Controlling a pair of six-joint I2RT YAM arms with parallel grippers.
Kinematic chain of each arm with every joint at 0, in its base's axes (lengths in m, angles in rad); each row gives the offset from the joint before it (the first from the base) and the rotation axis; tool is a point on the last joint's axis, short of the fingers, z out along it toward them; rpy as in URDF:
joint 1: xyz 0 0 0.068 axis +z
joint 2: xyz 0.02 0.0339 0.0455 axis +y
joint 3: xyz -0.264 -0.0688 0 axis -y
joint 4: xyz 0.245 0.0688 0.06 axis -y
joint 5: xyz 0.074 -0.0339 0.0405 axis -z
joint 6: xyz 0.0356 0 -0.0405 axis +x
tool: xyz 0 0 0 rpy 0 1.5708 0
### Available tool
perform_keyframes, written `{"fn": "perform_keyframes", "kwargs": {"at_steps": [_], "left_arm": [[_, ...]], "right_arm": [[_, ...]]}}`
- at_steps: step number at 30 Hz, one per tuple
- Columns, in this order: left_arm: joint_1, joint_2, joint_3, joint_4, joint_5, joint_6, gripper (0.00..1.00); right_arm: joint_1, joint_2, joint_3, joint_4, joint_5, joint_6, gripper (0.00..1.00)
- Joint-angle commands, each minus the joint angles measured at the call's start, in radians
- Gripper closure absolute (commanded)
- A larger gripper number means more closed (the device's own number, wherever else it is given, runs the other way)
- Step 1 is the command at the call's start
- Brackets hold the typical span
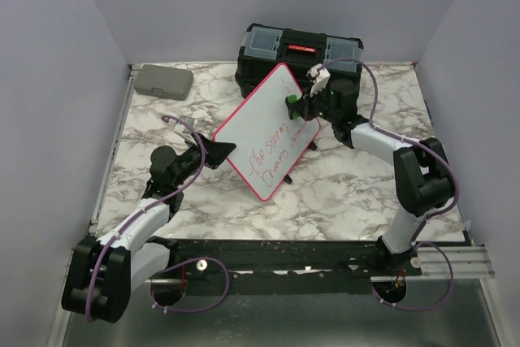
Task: Erase the whiteboard
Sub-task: Erase the whiteboard at the whiteboard stand.
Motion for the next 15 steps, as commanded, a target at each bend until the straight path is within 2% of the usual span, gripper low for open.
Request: {"fn": "perform_keyframes", "kwargs": {"at_steps": [1,4,9,15], "left_arm": [[-0.039,0.017,-0.006,-0.002,0.211,0.101,1.0],[-0.04,0.011,-0.006,-0.009,0.208,0.101,1.0],[-0.042,0.0,-0.006,-0.026,0.206,0.107,1.0],[-0.042,-0.011,-0.011,-0.03,0.206,0.111,1.0]], "right_arm": [[0.103,-0.029,-0.04,-0.073,-0.065,-0.023,0.99],[0.115,-0.023,0.04,-0.077,-0.067,0.017,0.99],[0.106,0.039,0.201,-0.114,0.02,0.023,0.99],[0.028,0.133,0.315,-0.179,0.023,0.072,0.99]]}}
